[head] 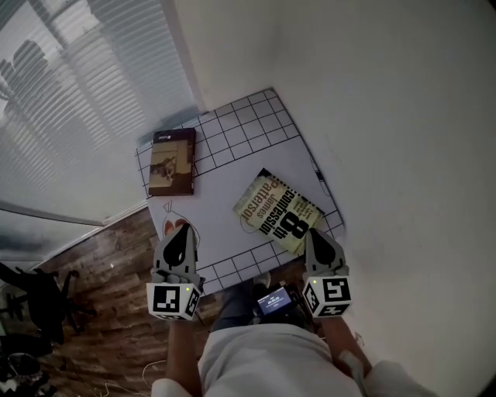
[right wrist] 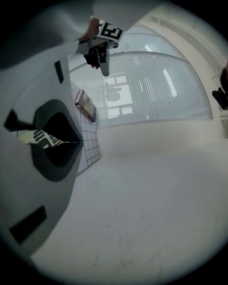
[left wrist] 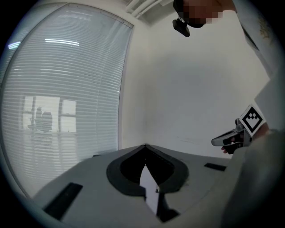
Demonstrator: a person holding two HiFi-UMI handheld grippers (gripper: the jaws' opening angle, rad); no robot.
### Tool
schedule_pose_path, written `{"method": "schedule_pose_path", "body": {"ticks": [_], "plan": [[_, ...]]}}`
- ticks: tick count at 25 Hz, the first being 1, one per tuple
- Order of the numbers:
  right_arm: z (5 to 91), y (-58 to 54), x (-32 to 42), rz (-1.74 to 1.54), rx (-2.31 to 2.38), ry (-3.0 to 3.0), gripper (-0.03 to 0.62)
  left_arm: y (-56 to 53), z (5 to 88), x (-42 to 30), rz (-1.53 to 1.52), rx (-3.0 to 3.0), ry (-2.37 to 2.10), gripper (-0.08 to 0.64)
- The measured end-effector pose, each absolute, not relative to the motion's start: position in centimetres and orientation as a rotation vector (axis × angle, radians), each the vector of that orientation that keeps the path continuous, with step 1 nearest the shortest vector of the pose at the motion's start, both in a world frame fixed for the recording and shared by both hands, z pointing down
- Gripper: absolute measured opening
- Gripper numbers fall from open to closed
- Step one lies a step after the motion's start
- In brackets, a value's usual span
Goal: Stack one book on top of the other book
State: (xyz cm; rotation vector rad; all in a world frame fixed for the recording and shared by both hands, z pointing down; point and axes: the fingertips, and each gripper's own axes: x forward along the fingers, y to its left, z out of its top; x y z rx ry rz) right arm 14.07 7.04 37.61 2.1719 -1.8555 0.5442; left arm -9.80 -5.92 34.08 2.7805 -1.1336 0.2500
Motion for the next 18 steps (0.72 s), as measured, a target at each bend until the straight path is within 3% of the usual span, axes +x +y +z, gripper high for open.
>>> {"method": "schedule_pose_path", "body": {"ticks": [18], "plan": [[46.1,10.1,17.7,0.904,2.328,-1.593,0.009,-10.1,43.3,-0.6,0.505,2.793,-0.769,0.008]]}}
